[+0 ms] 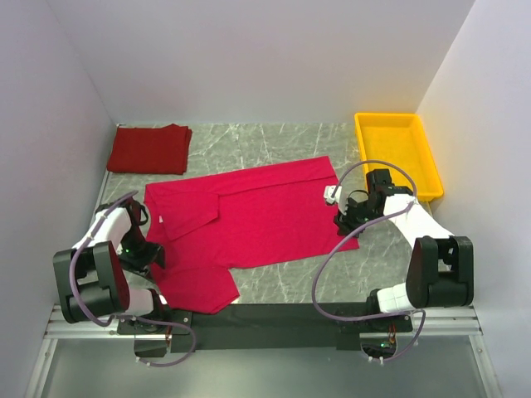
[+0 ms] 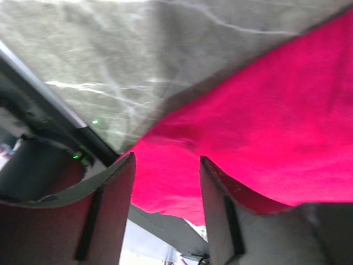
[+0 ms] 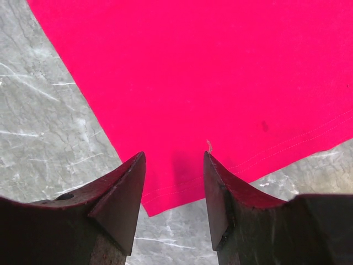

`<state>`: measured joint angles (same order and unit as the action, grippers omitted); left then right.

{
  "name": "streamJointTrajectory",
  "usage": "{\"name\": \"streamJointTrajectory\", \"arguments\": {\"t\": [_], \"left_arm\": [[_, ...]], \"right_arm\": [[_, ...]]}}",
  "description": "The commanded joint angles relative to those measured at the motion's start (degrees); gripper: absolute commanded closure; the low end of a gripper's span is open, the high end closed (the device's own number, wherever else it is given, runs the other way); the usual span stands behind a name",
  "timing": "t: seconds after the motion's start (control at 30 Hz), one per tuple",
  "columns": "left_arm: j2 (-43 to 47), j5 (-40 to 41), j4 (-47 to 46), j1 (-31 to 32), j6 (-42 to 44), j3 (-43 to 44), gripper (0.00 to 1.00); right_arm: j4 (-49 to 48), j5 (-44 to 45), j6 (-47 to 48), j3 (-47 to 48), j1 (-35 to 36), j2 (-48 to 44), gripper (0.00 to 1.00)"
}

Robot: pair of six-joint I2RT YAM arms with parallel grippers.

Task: Fold and stack the t-shirts
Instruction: Fold the tshirt

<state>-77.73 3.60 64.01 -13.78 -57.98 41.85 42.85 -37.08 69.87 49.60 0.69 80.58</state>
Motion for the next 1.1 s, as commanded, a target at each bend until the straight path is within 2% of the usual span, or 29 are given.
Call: {"name": "streamJointTrajectory", "arguments": {"t": [0.0, 0.07, 0.17, 0.4, 0.5, 0.53, 0.57, 0.6, 0.7, 0.9, 1.07], "left_arm": [[2.0, 4.0, 4.8, 0.3, -1.3, 2.2, 0.43], [0.8, 5.3, 5.5, 0.2, -2.6, 2.6, 0.39], [-1.4, 5.3, 3.0, 0.3, -2.5, 0.8, 0.4], [-6.7, 4.1, -2.9, 1.0, -1.2, 2.0, 0.48], [-8.3, 3.4, -4.7, 1.3, -0.5, 2.2, 0.6], [-8.7, 3.0, -5.9, 1.3, 0.0, 1.9, 0.71], [-8.9, 2.9, -6.3, 1.3, 0.0, 1.1, 0.74], [-9.0, 2.7, -6.5, 1.3, 0.0, 0.9, 0.9], [-8.1, 1.8, -7.7, 1.3, 0.5, -0.3, 0.99], [-2.5, 0.0, -6.2, 1.3, 2.8, 1.3, 0.99], [1.0, -3.2, -6.2, 1.2, 3.7, 0.1, 0.99]], "right_arm": [[0.7, -1.7, -0.6, 2.3, -0.4, -0.2, 0.47], [1.2, -2.4, -0.9, 2.4, -0.3, -0.1, 0.47], [1.2, -3.0, -1.2, 2.5, -0.3, -0.2, 0.47], [1.5, -3.3, -1.3, 2.8, -0.3, -0.1, 0.47], [2.2, -4.0, -1.6, 3.3, -1.8, 0.0, 0.47], [2.4, -4.1, -1.7, 3.5, -2.0, 0.0, 0.47], [2.7, -4.2, -1.7, 3.7, -2.0, 0.0, 0.47], [3.3, -4.5, -1.7, 4.0, -2.1, -0.1, 0.47], [4.6, -4.4, -0.9, 4.4, -2.3, -0.3, 0.47], [10.6, -3.3, 7.5, 3.7, -2.4, 0.1, 0.47], [12.4, 3.3, 15.1, 0.3, -2.4, 0.7, 0.47]]}}
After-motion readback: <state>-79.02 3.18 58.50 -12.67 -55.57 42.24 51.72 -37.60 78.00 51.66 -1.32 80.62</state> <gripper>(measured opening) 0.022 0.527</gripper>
